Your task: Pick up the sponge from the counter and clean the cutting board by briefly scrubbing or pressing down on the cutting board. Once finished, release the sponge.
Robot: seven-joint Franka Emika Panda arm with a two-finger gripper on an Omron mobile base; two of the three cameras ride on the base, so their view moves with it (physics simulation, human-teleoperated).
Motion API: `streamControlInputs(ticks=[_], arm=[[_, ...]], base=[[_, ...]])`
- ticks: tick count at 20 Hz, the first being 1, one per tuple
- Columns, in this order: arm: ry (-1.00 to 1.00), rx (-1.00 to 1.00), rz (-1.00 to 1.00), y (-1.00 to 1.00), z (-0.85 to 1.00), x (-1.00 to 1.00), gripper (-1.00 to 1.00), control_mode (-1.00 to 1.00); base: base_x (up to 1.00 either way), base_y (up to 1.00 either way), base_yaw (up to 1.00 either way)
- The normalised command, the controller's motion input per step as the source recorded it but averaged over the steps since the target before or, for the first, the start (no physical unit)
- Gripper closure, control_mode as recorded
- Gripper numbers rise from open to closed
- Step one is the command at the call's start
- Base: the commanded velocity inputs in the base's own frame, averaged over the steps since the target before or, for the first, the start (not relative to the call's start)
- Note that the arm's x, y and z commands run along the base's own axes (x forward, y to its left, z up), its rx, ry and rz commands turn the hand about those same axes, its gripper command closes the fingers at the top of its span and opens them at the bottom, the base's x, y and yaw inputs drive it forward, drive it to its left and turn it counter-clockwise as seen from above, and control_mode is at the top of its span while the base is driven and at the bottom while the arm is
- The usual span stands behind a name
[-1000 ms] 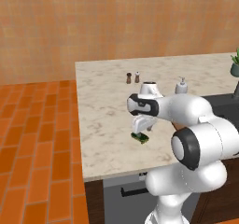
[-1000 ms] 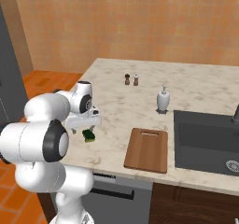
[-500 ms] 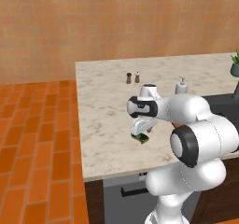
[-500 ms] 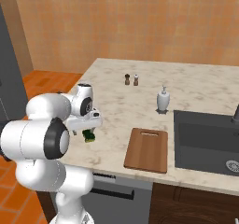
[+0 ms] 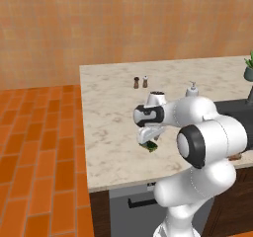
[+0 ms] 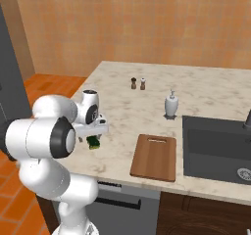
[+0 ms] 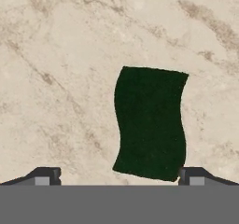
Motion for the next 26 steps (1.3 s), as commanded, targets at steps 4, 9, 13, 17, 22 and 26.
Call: streamControlInputs(ticks=[4,9,13,17,22,26], arm=[[0.00,0.00,-0.02,0.01,-0.13,0.09,-1.00,-1.00],[-0.01,0.00,-0.02,0.00,-0.11,0.13,-1.00,-1.00],[0.00,0.00,-0.02,0.00,-0.16,0.16,-1.00,-1.00],[0.00,0.00,-0.01,0.02,-0.18,0.06,-1.00,-1.00],[0.00,0.00,-0.01,0.06,-0.16,0.09,-1.00,-1.00],[-0.01,0.00,-0.01,0.04,-0.14,0.18,-1.00,-1.00]], base=[[0.00,0.00,0.00],[0.00,0.00,0.00],[0.00,0.00,0.00],[0.00,0.00,0.00],[0.00,0.00,0.00],[0.00,0.00,0.00]])
